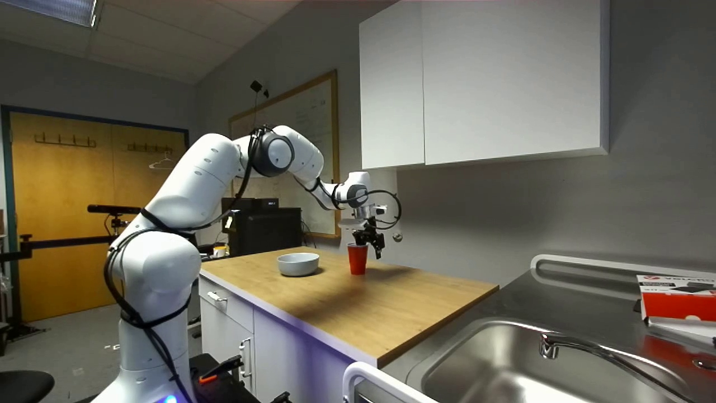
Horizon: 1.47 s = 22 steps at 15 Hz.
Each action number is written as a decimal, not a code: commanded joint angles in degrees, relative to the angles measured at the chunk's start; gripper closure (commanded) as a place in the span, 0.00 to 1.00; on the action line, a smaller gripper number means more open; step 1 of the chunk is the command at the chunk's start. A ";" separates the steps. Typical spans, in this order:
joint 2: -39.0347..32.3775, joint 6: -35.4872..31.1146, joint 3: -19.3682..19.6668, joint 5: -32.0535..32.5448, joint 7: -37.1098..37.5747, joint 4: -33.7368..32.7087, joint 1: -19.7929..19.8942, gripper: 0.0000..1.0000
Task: Pick up the cup from the countertop and pour its contents in the bowl.
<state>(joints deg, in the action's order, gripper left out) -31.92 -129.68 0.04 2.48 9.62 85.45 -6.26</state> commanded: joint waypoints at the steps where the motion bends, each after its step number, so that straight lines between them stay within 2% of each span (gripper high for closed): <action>1: -1.73 3.35 0.69 0.54 1.55 -4.08 -0.34 0.51; 7: -1.01 4.02 1.13 1.46 2.18 -3.09 -1.00 0.95; 8: -0.42 4.02 1.24 1.88 2.40 -2.39 -1.30 0.99; 13: 4.87 3.58 1.58 6.18 4.52 2.46 -4.15 0.98; 15: 8.28 2.79 1.54 9.48 5.26 6.48 -5.83 0.97; 22: 21.74 0.74 -0.18 25.81 12.09 23.23 -11.33 0.97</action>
<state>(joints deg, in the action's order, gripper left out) -17.74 -127.40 0.52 21.62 17.41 99.46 -15.84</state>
